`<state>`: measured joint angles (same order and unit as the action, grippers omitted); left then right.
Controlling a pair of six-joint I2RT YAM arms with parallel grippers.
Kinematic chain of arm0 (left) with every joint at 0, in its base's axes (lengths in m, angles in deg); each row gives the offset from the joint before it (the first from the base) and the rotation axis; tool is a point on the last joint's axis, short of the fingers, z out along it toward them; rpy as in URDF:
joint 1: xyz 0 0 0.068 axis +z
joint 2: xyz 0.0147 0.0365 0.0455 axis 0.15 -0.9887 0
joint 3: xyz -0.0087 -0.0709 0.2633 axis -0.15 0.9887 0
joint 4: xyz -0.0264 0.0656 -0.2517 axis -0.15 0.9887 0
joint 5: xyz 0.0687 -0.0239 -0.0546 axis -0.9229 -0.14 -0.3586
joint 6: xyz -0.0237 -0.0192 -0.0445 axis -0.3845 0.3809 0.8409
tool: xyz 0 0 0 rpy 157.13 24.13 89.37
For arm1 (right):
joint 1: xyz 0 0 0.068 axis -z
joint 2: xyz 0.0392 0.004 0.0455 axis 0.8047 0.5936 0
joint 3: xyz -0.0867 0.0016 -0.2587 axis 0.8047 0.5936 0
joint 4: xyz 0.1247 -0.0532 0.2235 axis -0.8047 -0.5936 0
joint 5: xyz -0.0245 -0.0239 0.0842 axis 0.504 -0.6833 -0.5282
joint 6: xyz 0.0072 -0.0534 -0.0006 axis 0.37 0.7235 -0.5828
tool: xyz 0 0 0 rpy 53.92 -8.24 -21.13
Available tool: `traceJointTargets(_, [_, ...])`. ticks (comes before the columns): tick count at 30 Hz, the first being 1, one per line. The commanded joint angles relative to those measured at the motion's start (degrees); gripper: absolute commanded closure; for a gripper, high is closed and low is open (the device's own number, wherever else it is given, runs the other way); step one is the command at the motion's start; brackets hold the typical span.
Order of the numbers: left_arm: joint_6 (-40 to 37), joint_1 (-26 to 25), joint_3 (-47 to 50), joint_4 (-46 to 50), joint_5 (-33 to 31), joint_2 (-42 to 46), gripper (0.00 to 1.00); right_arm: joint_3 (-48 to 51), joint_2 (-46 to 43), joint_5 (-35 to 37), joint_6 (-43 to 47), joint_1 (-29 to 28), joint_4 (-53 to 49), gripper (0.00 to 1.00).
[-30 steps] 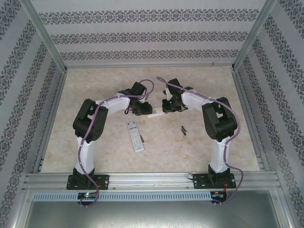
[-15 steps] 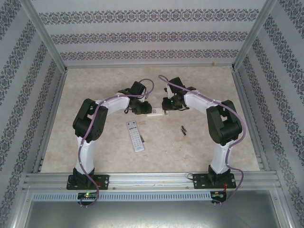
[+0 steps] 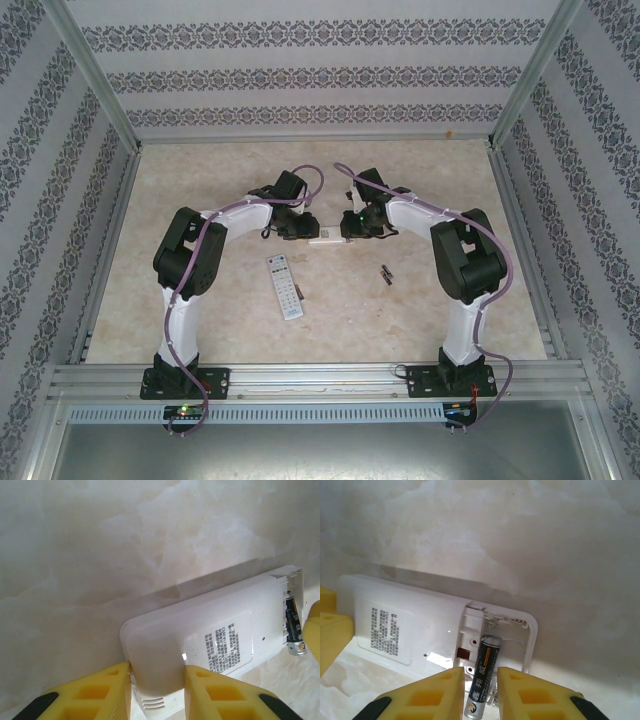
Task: Load the batteries into the remote control
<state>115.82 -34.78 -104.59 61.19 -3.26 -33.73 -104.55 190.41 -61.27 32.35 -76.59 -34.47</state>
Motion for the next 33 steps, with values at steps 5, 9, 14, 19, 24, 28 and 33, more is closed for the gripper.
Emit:
traceJointTargets(5, [-0.6, 0.6, 0.3, -1.0, -2.4, -2.5, 0.69, 0.8, 1.9, -1.6, -1.3, 0.3, 0.2, 0.81])
traceJointTargets(9, [-0.5, 0.6, 0.2, -1.0, -2.4, -2.4, 0.69, 0.9, 1.6, -1.7, -1.6, 0.3, 0.4, 0.85])
traceJointTargets(14, [-0.4, 0.6, 0.0, -1.0, -2.4, -2.5, 0.70, 1.0, 0.2, -1.3, -2.0, 0.3, 0.8, 0.85])
traceJointTargets(19, [-0.4, 0.6, 0.1, -1.0, -2.4, -2.5, 0.70, 1.5, -1.2, -0.7, -2.4, 0.3, 1.8, 0.85])
traceJointTargets(24, [-0.3, 0.6, 0.2, -1.2, -2.3, -2.5, 0.70, 1.7, -0.8, -0.3, -2.5, 0.3, 2.2, 0.86])
traceJointTargets(28, [-0.2, 0.6, 0.3, -1.2, -2.4, -2.5, 0.70, 2.3, -1.2, -0.3, -2.6, 0.3, 2.6, 0.86])
traceJointTargets(33, [0.0, 0.6, 0.4, -1.5, -2.2, -2.6, 0.70, 3.7, -2.9, 0.5, -2.4, 0.3, 4.2, 0.86])
